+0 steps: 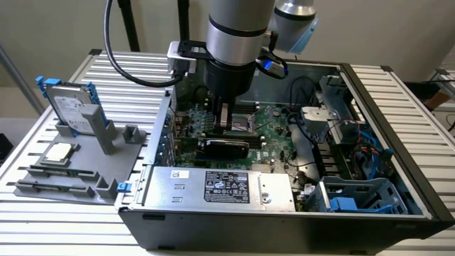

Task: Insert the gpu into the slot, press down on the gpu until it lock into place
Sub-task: 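Insert the gpu into the slot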

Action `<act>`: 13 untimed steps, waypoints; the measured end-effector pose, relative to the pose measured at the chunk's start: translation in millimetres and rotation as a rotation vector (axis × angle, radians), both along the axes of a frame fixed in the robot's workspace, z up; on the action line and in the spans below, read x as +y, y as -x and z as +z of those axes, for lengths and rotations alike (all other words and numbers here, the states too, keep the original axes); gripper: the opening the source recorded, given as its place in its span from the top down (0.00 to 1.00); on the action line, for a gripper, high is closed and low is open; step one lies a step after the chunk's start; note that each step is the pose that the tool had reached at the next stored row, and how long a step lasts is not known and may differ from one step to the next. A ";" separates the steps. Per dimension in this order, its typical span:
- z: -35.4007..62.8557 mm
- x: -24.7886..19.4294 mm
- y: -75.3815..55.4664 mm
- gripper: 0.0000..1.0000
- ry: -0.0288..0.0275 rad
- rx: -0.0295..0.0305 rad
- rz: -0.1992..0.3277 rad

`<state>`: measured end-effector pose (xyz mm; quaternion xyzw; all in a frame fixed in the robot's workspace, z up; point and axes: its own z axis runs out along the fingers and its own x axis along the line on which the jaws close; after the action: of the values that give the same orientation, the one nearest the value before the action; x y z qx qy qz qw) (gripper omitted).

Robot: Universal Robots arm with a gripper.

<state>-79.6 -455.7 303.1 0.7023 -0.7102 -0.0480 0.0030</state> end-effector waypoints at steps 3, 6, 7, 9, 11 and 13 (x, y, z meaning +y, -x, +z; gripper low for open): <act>-3.6 1.7 3.7 0.89 -0.0002 -0.0015 0.000; -8.9 5.5 9.9 0.89 0.0001 -0.0083 0.001; -10.8 7.2 10.3 0.89 -0.0002 -0.0111 0.001; -13.9 9.1 10.4 0.89 -0.0003 -0.0169 0.004; -17.5 9.3 10.3 0.89 0.0004 -0.0197 0.008; -21.2 9.4 10.4 0.89 0.0002 -0.0217 0.011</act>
<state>-90.0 -446.3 282.0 0.7068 -0.7062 -0.0403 -0.0044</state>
